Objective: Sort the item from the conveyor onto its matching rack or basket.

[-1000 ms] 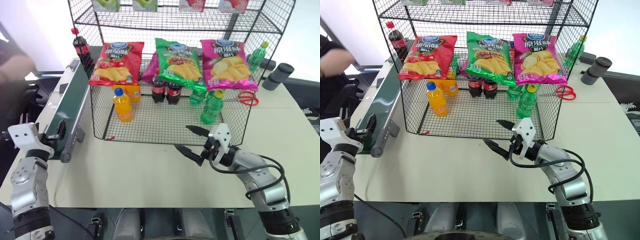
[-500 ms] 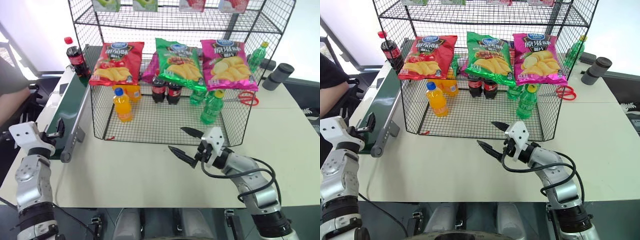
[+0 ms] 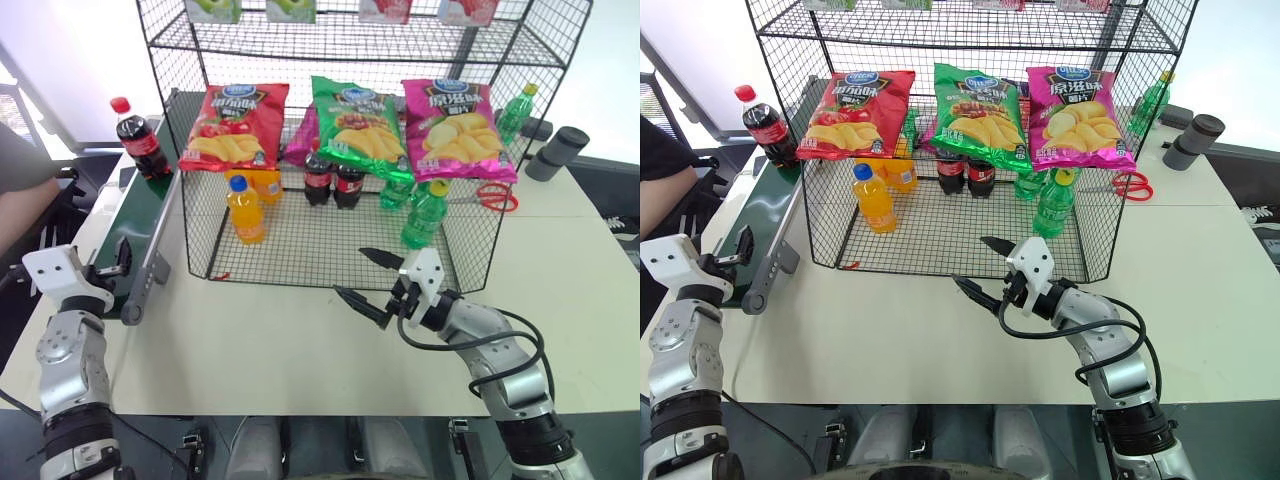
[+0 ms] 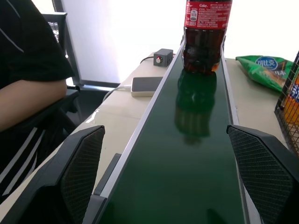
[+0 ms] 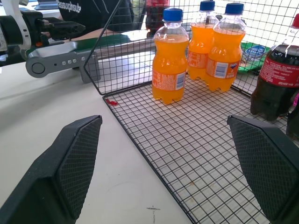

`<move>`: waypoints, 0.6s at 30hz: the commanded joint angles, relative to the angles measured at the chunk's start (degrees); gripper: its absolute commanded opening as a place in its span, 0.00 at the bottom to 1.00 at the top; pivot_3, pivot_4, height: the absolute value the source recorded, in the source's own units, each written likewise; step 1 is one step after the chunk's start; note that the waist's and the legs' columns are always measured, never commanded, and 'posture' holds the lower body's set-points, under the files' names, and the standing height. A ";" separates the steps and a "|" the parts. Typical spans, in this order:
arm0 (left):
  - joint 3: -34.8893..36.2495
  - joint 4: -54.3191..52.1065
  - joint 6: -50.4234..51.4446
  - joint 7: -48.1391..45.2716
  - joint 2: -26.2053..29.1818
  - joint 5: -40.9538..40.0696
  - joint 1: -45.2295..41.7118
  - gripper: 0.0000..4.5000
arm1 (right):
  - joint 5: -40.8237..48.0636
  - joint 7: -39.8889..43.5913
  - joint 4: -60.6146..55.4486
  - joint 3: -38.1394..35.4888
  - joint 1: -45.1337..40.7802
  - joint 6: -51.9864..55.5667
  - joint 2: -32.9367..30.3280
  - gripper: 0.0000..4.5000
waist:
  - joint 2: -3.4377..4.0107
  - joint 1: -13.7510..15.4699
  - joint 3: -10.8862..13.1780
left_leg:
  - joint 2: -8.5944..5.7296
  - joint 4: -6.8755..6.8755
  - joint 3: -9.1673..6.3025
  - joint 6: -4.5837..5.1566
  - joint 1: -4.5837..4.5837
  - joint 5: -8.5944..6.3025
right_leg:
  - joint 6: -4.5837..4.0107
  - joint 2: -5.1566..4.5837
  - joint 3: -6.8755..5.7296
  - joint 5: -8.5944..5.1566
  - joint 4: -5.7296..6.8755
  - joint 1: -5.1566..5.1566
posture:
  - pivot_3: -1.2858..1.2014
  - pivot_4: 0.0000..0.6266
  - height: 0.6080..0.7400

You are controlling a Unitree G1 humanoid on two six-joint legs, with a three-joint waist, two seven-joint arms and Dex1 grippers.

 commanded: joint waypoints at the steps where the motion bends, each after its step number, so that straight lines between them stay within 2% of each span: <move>1: -0.01 -0.76 -1.75 -0.43 0.41 0.09 -0.15 1.00 | -0.03 -0.11 -1.04 0.23 -0.56 -1.42 0.68 0.99 | 0.00 0.00 0.00 | 0.00 0.00 0.00 0.00 0.00 0.00 | 0.00 0.00 0.00 0.00 0.00 0.00 | 0.52 0.24 1.00; 18: -0.19 -0.33 -2.21 -1.65 0.32 -0.41 0.05 1.00 | 0.35 0.01 -2.02 0.44 -0.27 -0.92 0.66 0.99 | 0.00 -0.02 0.00 | 0.01 0.00 -0.01 0.00 0.00 0.00 | 0.00 -0.01 0.00 0.00 0.00 -0.01 | 0.52 0.24 1.00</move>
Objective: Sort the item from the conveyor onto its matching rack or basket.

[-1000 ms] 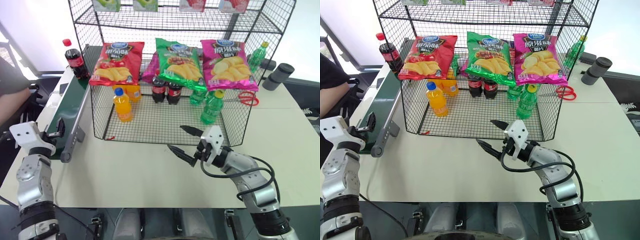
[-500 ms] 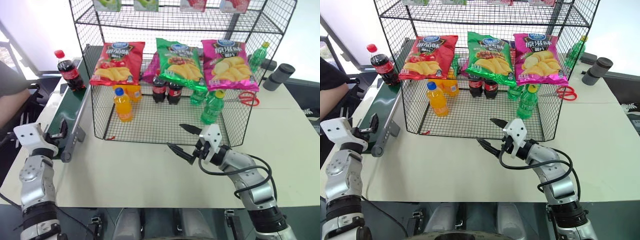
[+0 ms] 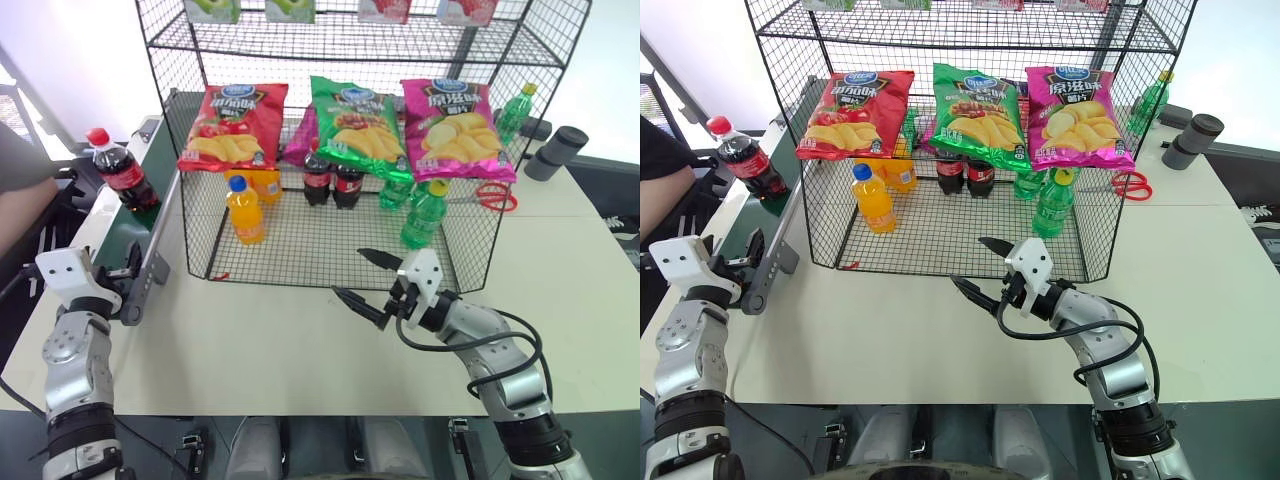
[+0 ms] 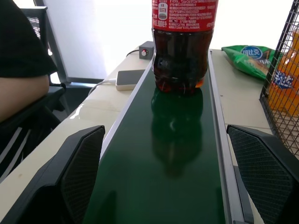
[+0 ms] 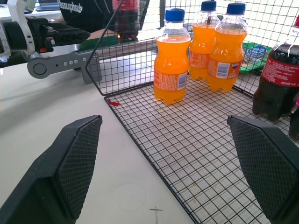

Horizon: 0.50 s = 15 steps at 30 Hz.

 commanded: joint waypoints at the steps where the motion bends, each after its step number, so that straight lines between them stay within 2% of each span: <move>1: 0.72 -1.16 -1.38 -0.02 0.28 -0.50 0.00 1.00 | 0.40 0.07 -2.01 0.20 -0.38 -0.86 0.43 0.99 | 0.00 -0.01 0.00 | 0.00 0.00 0.00 0.00 0.00 0.00 | 0.00 0.00 0.00 0.00 0.00 0.00 | 0.52 0.24 1.00; 15: 0.93 -2.62 -2.14 -0.38 0.19 -1.07 0.74 1.00 | 0.83 0.27 -2.73 0.82 -0.12 -0.37 0.34 0.99 | 0.00 -0.01 0.00 | 0.01 -0.01 -0.01 -0.01 0.00 0.00 | -0.01 -0.03 0.01 0.00 -0.01 -0.01 | 0.52 0.24 1.00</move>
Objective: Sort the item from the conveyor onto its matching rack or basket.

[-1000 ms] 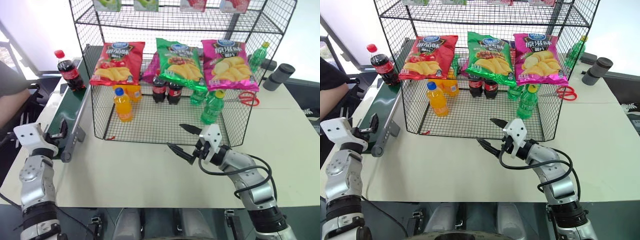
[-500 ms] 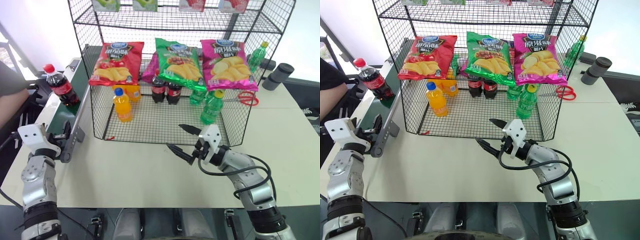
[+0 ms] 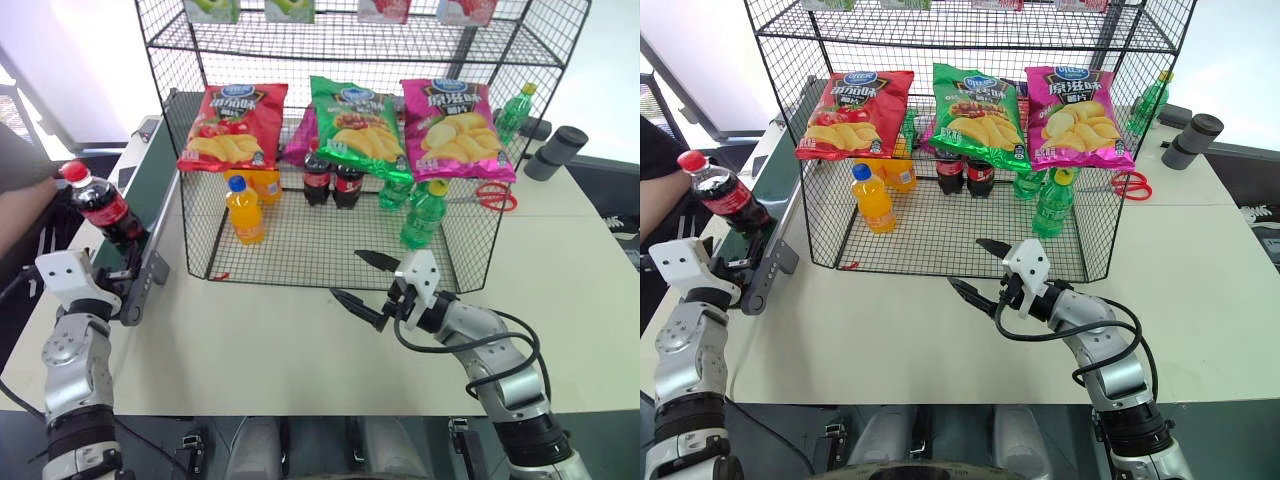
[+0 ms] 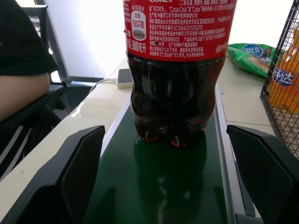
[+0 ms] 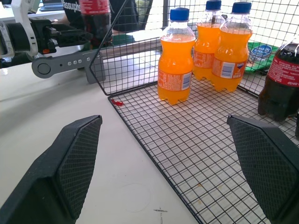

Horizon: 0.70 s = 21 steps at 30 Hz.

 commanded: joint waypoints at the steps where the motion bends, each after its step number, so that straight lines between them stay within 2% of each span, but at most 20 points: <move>1: 0.96 -2.65 -1.69 -0.29 0.22 -1.04 -0.08 1.00 | 0.81 0.25 -2.60 0.07 -0.13 -0.49 0.31 0.99 | 0.00 0.00 0.00 | 0.00 0.00 0.00 0.00 0.00 0.00 | 0.00 0.00 0.00 0.00 0.00 0.00 | 0.52 0.24 1.00; 6: 0.85 -2.82 -1.76 -0.45 0.48 -1.35 0.08 1.00 | 1.10 0.65 -2.91 0.32 0.20 -0.16 0.13 0.99 | 0.00 -0.01 0.00 | 0.00 -0.01 0.00 0.00 -0.01 0.00 | -0.01 -0.03 0.00 0.00 -0.01 -0.01 | 0.52 0.24 1.00; 8: 0.79 -2.96 -1.69 -0.53 0.49 -1.50 0.18 0.88 | 1.13 0.76 -3.08 0.44 0.35 -0.09 0.13 1.00 | 0.00 -0.01 0.00 | 0.00 -0.02 0.00 -0.01 -0.01 0.00 | -0.01 -0.03 0.00 0.00 -0.03 -0.02 | 0.52 0.24 1.00; 10: 0.74 -3.13 -1.65 -0.51 0.53 -1.53 0.29 0.71 | 1.10 0.78 -3.18 0.50 0.37 -0.03 0.19 1.00 | 0.00 0.00 0.00 | 0.00 -0.04 -0.01 -0.01 -0.01 0.00 | -0.01 -0.04 0.01 0.00 -0.04 -0.02 | 0.52 0.24 1.00; 11: 0.71 -3.34 -1.60 -0.23 0.64 -1.26 0.38 0.66 | 1.08 0.77 -3.15 0.54 0.30 0.01 0.23 1.00 | 0.00 0.07 0.00 | 0.00 -0.04 -0.01 -0.01 -0.01 0.00 | -0.01 -0.04 0.01 0.00 -0.04 -0.02 | 0.52 0.24 1.00; 15: 1.09 -5.04 -1.04 -0.17 1.11 -1.70 0.72 0.66 | 1.13 0.73 -3.25 0.61 0.31 0.08 0.21 1.00 | 0.00 0.05 0.00 | 0.00 -0.04 -0.01 -0.01 -0.02 0.00 | -0.02 -0.08 0.00 0.00 -0.07 -0.02 | 0.52 0.24 1.00; 21: 4.22 -13.45 5.53 -9.42 9.33 -10.18 0.37 0.66 | 4.54 2.75 -5.69 0.40 -0.06 3.13 -0.81 1.00 | -0.22 -0.18 0.10 | 0.02 -0.12 -0.04 -0.03 -0.18 -0.01 | -0.03 -0.08 -0.03 0.00 -0.14 -0.19 | 0.52 0.24 1.00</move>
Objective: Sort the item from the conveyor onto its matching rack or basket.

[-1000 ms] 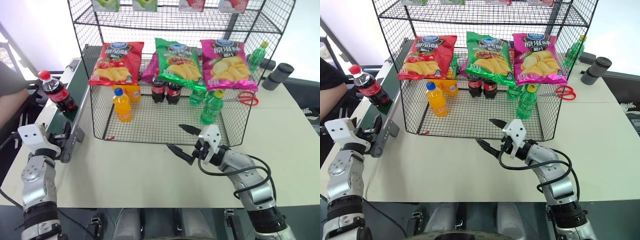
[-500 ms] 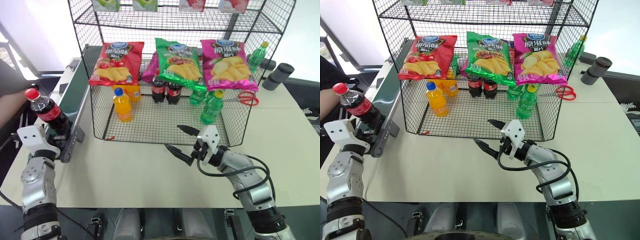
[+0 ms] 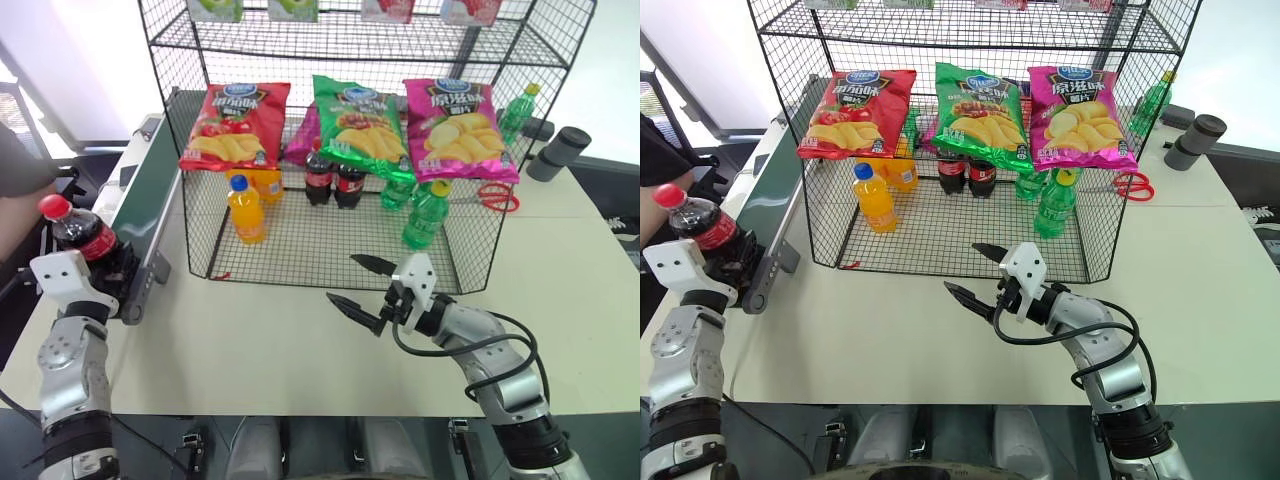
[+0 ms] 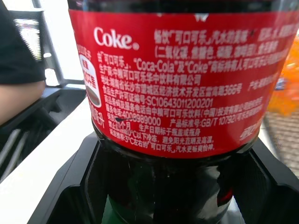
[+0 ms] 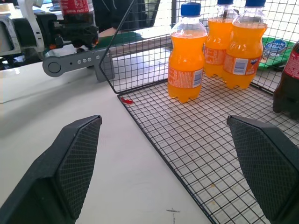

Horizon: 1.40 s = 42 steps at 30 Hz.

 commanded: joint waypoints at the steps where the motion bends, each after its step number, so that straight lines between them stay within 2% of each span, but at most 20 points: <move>1: 4.38 -8.75 4.14 -6.80 7.25 -7.52 -1.93 0.66 | 3.85 1.82 -5.29 -0.35 -0.55 2.14 -0.70 1.00 | -0.03 -0.09 0.01 | 0.00 -0.03 -0.01 0.00 -0.03 0.00 | -0.01 0.00 0.00 0.00 -0.02 -0.03 | 0.52 0.24 1.00; 5: 0.70 -16.69 12.28 -15.96 12.51 -13.87 -0.58 0.66 | 6.71 3.18 -7.44 -0.56 -1.46 4.65 -1.29 1.00 | -0.01 -0.14 0.02 | -0.01 -0.09 0.00 -0.03 -0.03 -0.01 | -0.18 -0.06 0.00 -0.10 -0.16 0.01 | 0.52 0.24 1.00; 9: -6.76 -25.61 19.02 -20.33 13.72 -16.15 1.00 0.66 | 8.29 2.92 -8.80 -1.06 -3.42 6.30 -1.16 1.00 | 0.01 -0.10 0.03 | -0.10 -0.10 0.01 -0.03 -0.04 -0.02 | -0.21 -0.17 0.01 -0.11 -0.22 0.04 | 0.52 0.24 1.00; 13: -17.92 -30.93 21.19 -21.28 10.39 -13.57 -0.68 0.66 | 9.96 1.19 -10.11 -1.54 -5.46 8.10 -0.25 1.00 | 0.03 -0.12 0.04 | -0.11 -0.11 0.01 -0.03 -0.04 -0.01 | -0.21 -0.18 0.01 -0.11 -0.21 0.02 | 0.52 0.24 1.00; 17: -27.85 -29.21 17.22 -24.14 6.54 -7.12 -2.50 0.66 | 11.11 -1.15 -10.78 -1.63 -6.99 9.74 1.06 1.00 | 0.05 -0.25 0.05 | -0.10 -0.14 0.03 -0.01 -0.04 0.00 | -0.19 -0.13 0.01 -0.10 -0.18 -0.02 | 0.52 0.24 1.00; 23: -35.18 -27.35 15.01 -26.97 0.84 -3.58 -6.96 0.66 | 12.57 -3.64 -12.12 -1.41 -6.57 11.45 2.04 1.00 | 0.06 0.18 0.05 | -0.10 -0.11 0.04 0.01 -0.06 0.01 | -0.04 -0.05 0.00 -0.02 -0.16 -0.02 | 0.52 0.24 1.00; 33: -41.61 -25.63 12.50 -31.47 -2.44 1.21 -10.57 0.66 | 13.59 -5.08 -13.00 -0.49 -5.21 13.16 2.30 1.00 | 0.06 0.19 0.05 | -0.09 0.00 0.04 0.04 -0.06 0.02 | 0.02 0.16 0.01 0.00 -0.09 0.02 | 0.52 0.24 1.00; 36: -41.55 -25.18 12.65 -31.65 -2.98 1.64 -11.13 0.66 | 14.24 -4.72 -12.82 -0.61 -4.91 13.55 2.04 0.83 | 0.06 0.14 0.05 | -0.09 0.04 0.04 0.05 -0.06 0.02 | 0.03 0.23 0.01 0.01 -0.10 0.04 | 0.52 0.24 1.00; 38: -41.37 -25.04 12.94 -31.63 -3.20 1.79 -11.38 0.66 | 14.32 -4.61 -12.75 -0.69 -4.75 13.51 1.92 0.68 | 0.06 0.17 0.05 | -0.08 0.04 0.03 0.05 -0.06 0.02 | 0.04 0.34 0.01 0.01 -0.09 0.04 | 0.52 0.24 1.00; 42: -40.19 -25.02 15.22 -31.62 -3.14 0.45 -10.94 0.66 | 13.03 -5.05 -12.33 -0.65 -4.89 12.56 2.01 0.68 | 0.06 0.17 0.05 | -0.06 0.04 0.03 0.05 -0.06 0.02 | 0.05 0.41 0.02 0.01 -0.09 0.04 | 0.52 0.24 1.00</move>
